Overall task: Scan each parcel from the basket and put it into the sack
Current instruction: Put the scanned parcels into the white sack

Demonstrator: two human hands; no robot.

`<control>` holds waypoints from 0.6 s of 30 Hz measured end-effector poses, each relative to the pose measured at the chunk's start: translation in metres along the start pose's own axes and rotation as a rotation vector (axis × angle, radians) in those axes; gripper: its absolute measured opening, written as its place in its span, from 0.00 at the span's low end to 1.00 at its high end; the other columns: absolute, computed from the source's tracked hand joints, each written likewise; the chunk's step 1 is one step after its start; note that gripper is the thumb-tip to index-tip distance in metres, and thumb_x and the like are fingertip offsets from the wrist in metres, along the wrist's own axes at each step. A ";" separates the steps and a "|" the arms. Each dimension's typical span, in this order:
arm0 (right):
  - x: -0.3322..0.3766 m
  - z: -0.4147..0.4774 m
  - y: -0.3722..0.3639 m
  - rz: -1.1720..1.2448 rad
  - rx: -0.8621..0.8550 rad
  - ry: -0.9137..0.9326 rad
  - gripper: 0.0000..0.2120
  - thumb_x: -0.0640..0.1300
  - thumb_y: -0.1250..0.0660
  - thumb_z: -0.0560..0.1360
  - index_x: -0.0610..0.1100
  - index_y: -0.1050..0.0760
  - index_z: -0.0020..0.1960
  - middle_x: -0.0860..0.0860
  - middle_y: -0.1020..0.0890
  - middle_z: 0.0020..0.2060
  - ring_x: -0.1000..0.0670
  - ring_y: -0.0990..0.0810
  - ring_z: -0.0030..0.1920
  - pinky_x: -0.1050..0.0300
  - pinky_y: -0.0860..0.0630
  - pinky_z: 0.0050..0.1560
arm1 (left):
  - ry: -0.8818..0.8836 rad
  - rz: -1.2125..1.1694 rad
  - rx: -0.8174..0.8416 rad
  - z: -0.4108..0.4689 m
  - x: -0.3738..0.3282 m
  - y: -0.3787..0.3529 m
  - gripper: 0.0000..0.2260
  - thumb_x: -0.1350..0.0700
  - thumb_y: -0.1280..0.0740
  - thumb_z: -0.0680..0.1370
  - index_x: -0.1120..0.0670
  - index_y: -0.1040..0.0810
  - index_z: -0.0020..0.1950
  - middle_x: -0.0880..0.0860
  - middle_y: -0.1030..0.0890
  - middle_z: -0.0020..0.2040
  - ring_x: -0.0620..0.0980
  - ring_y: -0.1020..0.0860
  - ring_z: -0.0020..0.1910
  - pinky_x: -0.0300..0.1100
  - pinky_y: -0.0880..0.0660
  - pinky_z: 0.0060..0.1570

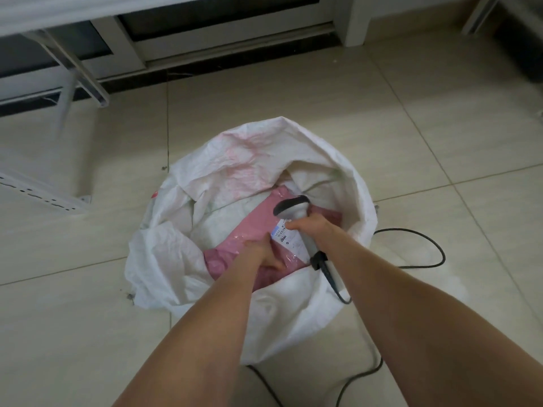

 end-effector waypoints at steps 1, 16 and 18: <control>-0.007 0.005 -0.001 -0.012 0.013 -0.034 0.21 0.42 0.25 0.71 0.33 0.23 0.60 0.41 0.18 0.53 0.43 0.18 0.54 0.48 0.24 0.62 | -0.020 -0.005 -0.023 0.004 -0.001 -0.002 0.43 0.46 0.24 0.67 0.53 0.44 0.74 0.59 0.30 0.69 0.61 0.35 0.70 0.53 0.35 0.68; -0.033 0.031 0.023 0.144 -0.109 -0.039 0.29 0.46 0.22 0.67 0.33 0.25 0.62 0.40 0.19 0.56 0.41 0.19 0.57 0.46 0.24 0.61 | -0.104 0.174 -0.065 0.022 -0.040 0.017 0.38 0.52 0.30 0.72 0.46 0.47 0.77 0.60 0.40 0.73 0.61 0.34 0.70 0.56 0.32 0.66; -0.021 0.015 0.030 0.160 -0.147 -0.033 0.18 0.42 0.25 0.71 0.34 0.24 0.56 0.40 0.18 0.47 0.42 0.18 0.47 0.48 0.20 0.50 | -0.139 0.168 -0.123 0.018 -0.047 0.029 0.23 0.55 0.36 0.75 0.50 0.32 0.70 0.58 0.27 0.66 0.58 0.27 0.63 0.51 0.27 0.60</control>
Point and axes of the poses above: each hand's wrist, its own z-axis towards the middle knuckle, its own y-axis out of the back of the hand, x = y × z, the point moved 7 cm from there along z, towards the middle knuckle
